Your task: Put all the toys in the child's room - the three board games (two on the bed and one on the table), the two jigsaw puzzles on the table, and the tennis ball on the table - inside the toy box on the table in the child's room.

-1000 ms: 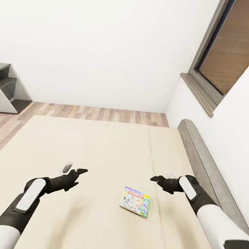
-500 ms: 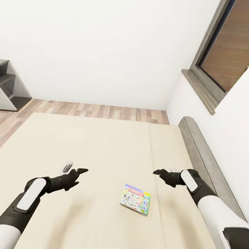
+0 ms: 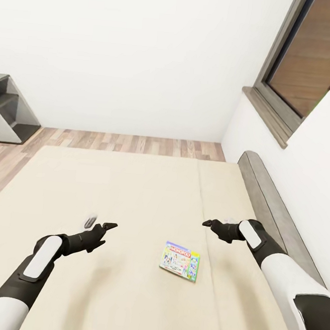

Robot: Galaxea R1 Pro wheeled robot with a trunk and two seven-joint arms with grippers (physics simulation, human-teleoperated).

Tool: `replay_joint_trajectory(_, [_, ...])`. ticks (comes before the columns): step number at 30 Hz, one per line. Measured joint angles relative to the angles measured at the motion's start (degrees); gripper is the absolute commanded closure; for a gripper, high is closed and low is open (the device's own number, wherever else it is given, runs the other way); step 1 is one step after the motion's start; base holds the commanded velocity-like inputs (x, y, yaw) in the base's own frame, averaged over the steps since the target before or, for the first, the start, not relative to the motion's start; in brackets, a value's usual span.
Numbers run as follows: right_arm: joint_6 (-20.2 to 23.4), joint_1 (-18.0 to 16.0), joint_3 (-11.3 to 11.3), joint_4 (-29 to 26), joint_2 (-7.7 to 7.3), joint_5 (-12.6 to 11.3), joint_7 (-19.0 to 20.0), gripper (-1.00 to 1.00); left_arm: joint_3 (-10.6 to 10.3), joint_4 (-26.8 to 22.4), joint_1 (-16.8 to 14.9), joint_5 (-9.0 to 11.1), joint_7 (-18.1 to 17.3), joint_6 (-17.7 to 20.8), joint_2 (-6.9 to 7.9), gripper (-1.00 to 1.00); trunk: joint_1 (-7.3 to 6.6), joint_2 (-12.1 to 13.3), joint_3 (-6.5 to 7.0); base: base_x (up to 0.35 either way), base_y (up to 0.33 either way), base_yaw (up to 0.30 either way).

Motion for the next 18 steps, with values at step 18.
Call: replay_joint_trajectory(18, [0.13,-3.26,0.01,0.17,0.16,-0.02,0.0,-1.0,-0.13,0.0,-0.07,-0.05,0.04,0.01,-1.12,-1.0,0.0,0.0,-1.67,0.0,0.0,0.0])
